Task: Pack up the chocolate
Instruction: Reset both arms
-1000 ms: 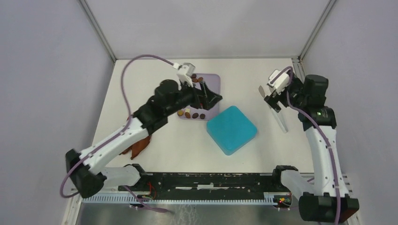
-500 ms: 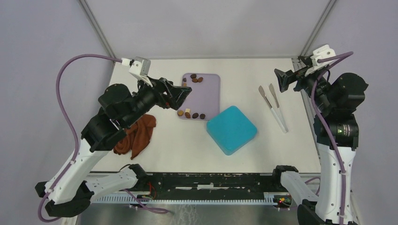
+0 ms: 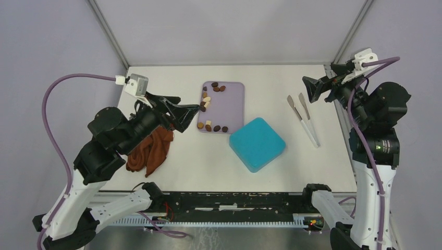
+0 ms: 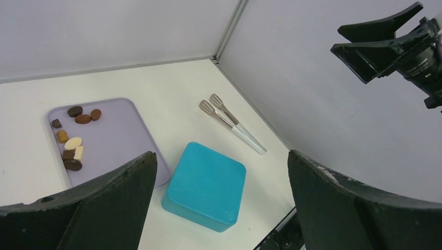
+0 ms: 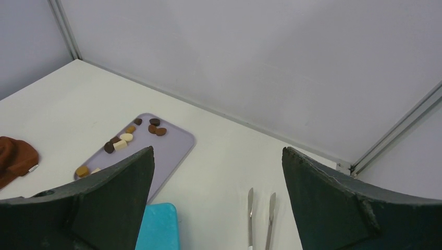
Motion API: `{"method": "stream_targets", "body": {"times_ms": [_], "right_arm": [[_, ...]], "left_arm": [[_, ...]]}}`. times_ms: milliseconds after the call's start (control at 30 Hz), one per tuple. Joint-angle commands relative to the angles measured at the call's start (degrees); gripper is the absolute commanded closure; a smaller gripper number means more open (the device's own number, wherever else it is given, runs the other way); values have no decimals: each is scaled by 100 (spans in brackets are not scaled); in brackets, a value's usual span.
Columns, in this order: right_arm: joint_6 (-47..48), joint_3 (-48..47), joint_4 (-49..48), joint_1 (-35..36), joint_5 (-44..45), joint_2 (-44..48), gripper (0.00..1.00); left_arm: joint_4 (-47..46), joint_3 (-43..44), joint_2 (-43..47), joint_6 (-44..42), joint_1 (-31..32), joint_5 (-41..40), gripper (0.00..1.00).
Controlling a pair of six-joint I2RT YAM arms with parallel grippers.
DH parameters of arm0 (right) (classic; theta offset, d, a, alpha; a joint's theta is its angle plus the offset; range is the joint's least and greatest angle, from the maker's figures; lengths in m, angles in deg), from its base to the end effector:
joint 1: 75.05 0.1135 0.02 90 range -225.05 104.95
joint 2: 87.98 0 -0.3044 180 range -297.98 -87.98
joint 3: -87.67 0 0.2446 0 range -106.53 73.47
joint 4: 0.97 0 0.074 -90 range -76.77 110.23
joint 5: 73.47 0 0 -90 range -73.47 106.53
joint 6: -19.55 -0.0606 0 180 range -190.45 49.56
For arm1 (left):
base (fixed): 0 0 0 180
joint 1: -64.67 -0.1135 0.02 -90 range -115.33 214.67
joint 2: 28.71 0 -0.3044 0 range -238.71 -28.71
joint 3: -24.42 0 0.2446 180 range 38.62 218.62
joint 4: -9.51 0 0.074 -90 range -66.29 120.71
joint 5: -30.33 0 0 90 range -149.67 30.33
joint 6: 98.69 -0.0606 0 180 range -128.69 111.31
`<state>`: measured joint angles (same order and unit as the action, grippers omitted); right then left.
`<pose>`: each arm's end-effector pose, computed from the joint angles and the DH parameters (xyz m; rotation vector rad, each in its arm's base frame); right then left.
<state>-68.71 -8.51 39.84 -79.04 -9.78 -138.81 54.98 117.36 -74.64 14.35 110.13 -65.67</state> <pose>0.1291 0.0179 0.5337 -0.3405 1.4663 0.2617 0.0812 -0.0735 0.5147 0.2275 1.5931 -0.8594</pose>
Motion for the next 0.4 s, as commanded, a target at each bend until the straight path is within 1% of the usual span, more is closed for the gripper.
{"method": "stream_targets", "body": {"times_ms": [0,367], "right_arm": [[-164,54,-193,-5,-125,2,2],[-165,251,-352,-5,-268,13,2]], "left_arm": [[2,-140,0,-212,-8,1,0],[-119,-500,106,-130,-6,146,0]]}}
